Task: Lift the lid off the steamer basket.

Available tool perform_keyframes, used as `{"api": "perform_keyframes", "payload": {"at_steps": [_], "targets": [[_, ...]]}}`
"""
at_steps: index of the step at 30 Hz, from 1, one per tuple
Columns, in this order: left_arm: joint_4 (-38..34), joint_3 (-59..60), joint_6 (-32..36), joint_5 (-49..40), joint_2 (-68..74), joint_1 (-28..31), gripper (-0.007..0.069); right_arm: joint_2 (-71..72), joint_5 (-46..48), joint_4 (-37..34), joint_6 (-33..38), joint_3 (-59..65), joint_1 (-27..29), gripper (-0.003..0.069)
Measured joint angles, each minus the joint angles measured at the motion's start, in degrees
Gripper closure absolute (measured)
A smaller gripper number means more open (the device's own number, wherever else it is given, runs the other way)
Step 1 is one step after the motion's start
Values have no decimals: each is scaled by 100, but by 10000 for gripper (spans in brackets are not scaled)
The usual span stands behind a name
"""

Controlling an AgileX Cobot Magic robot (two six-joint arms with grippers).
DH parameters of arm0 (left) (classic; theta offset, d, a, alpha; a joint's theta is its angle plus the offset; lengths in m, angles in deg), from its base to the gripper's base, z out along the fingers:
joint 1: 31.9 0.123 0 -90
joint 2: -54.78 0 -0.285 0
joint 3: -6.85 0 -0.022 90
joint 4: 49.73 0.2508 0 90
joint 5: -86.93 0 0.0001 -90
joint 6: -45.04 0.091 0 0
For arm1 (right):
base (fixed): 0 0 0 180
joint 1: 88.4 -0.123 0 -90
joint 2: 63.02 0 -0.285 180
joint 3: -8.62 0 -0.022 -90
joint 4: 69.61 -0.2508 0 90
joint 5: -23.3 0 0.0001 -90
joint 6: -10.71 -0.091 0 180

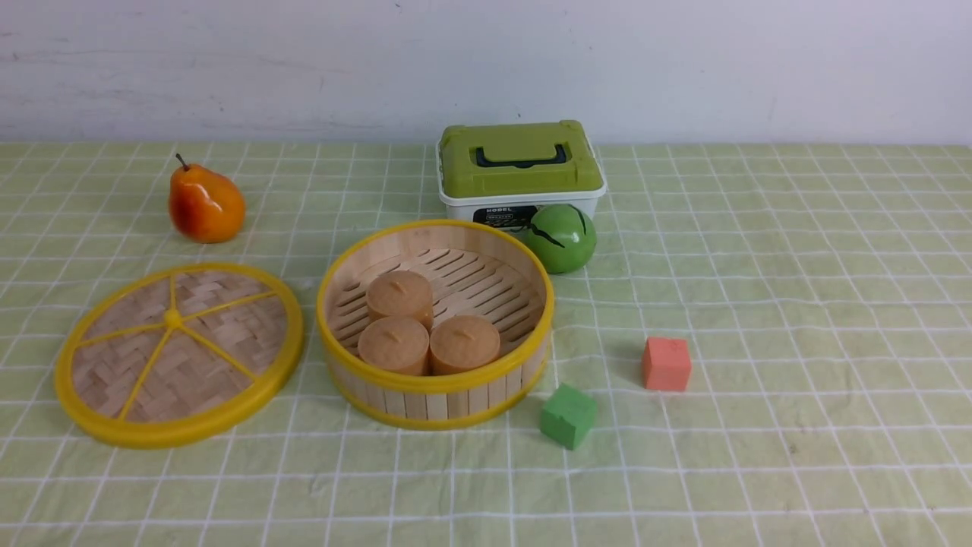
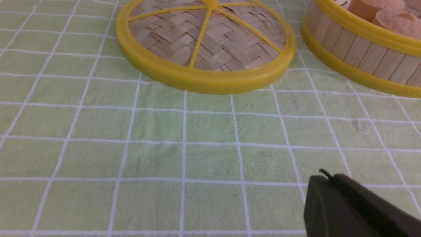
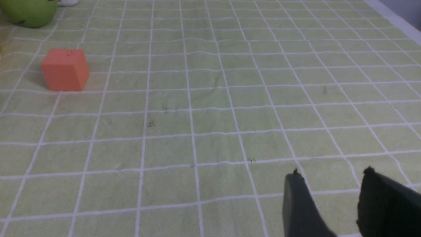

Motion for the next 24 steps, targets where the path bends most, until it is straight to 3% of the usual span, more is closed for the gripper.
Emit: {"api": "perform_keyframes", "payload": {"at_steps": [24], "targets": [[0,0,0,0,0,0,626,0,0,0,0,0,0,418]]}}
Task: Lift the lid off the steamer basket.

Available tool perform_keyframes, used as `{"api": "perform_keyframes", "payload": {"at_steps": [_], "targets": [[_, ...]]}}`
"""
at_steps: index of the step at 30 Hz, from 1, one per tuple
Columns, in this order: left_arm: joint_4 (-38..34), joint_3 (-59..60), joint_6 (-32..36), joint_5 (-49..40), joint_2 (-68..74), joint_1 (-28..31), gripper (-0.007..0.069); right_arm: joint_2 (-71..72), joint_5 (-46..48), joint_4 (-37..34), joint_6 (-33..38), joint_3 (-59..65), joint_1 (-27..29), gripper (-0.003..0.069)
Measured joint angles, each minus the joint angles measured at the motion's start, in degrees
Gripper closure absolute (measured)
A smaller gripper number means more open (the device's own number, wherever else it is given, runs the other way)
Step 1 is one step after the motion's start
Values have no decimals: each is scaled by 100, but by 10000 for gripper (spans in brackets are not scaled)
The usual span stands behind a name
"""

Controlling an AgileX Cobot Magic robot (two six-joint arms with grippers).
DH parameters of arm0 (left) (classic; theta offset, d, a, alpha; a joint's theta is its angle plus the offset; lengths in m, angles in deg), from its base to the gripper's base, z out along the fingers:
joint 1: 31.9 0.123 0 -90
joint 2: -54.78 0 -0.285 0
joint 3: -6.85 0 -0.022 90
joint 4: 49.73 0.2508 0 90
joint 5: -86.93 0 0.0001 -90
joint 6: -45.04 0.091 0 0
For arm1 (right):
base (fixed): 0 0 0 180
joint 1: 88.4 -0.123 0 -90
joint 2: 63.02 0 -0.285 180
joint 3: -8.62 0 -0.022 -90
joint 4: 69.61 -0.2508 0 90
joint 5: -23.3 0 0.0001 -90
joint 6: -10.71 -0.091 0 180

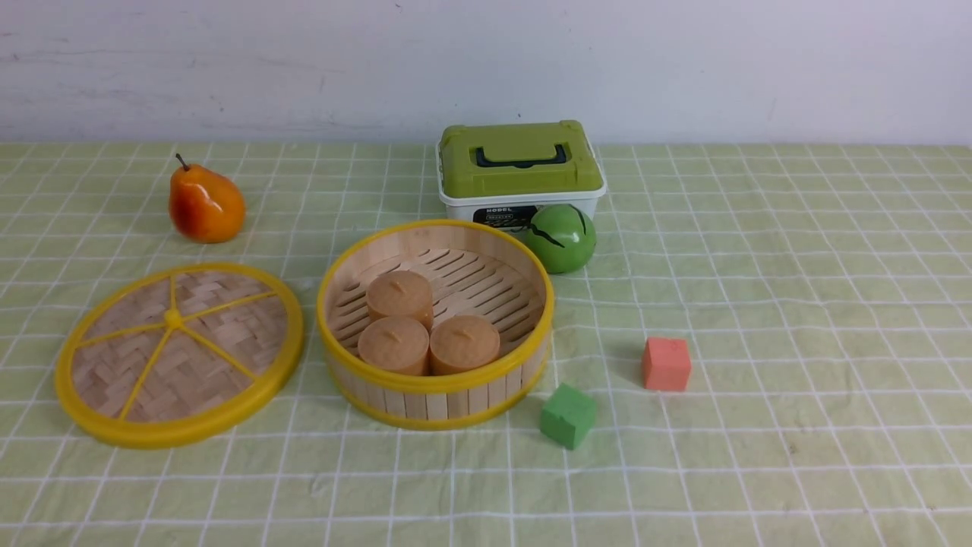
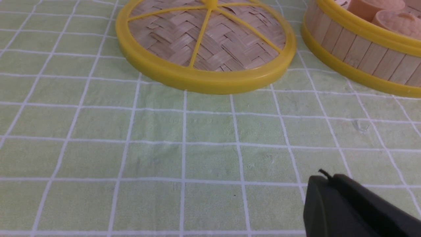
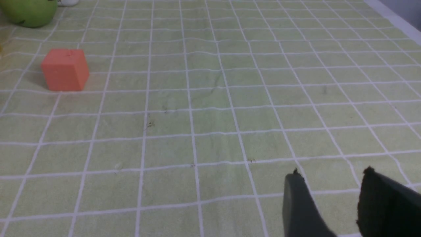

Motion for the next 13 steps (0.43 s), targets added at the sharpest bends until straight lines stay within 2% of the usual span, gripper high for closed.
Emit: {"api": "perform_keyframes", "payload": {"at_steps": [13], "targets": [[-1,0,0,0,0,0,617,0,0,0,0,0,0,418]]}}
